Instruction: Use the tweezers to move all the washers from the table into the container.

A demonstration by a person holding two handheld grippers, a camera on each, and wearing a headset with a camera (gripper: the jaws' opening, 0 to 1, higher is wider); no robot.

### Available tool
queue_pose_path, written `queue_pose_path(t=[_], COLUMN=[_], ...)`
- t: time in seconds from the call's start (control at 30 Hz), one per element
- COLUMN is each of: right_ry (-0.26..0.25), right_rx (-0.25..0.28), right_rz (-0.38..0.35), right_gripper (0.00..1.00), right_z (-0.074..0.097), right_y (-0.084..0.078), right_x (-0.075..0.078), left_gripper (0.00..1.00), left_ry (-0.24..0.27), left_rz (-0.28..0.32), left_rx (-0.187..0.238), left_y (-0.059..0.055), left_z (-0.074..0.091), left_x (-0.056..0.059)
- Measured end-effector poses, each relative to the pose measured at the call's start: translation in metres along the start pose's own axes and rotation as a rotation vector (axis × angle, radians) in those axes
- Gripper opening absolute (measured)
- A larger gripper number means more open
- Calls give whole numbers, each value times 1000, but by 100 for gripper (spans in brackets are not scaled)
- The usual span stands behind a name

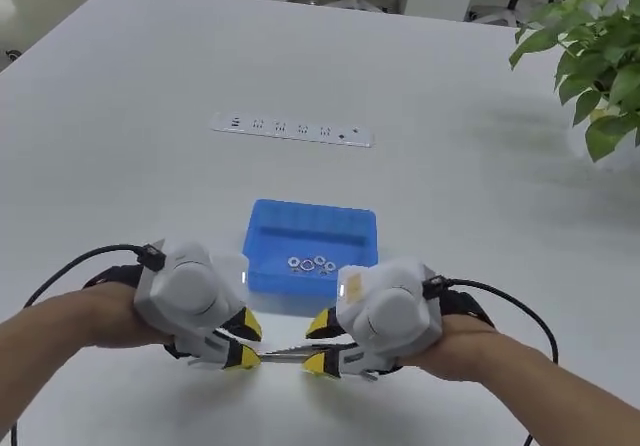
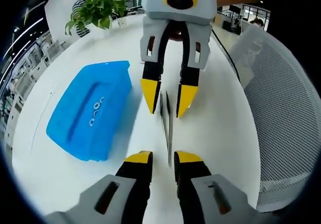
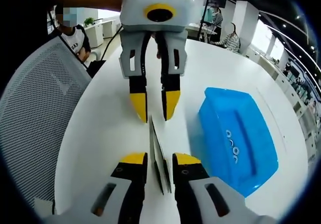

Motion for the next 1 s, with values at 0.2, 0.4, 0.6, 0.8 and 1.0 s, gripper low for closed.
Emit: queue_pose_path(t=[0.2,0.4,0.6,0.8,1.0], right_ry=[-71,-154,-252,-332,-405], right_rx=[40,102,167,209,248], right_rz=[-60,-157,-235,-279,-320], right_gripper=[28,36,46,54,62], right_z=[19,42,71,97,120], right_y=[3,2,0,-5,-12], right_x=[6,15,21,23,19], left_gripper=[27,35,47,59,68], left_ry=[50,101,184,283,344], left_rz=[67,150,234,283,310], left_rx=[60,142,260,343,384], left_y=[1,5,14,28,36], left_z=[12,27,47,75,94], left_x=[-3,-1,-4,0,4])
Point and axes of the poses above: the centre of the closed fingertips' face, and the gripper's own axes: z roughly backward along the fingers, x roughly to its right, y roughly out of its top, the point moved 2 cm from there along z, roughly backward along the fingers, and after that the axes turned 2 degrees about -z, right-handed, at the moved point
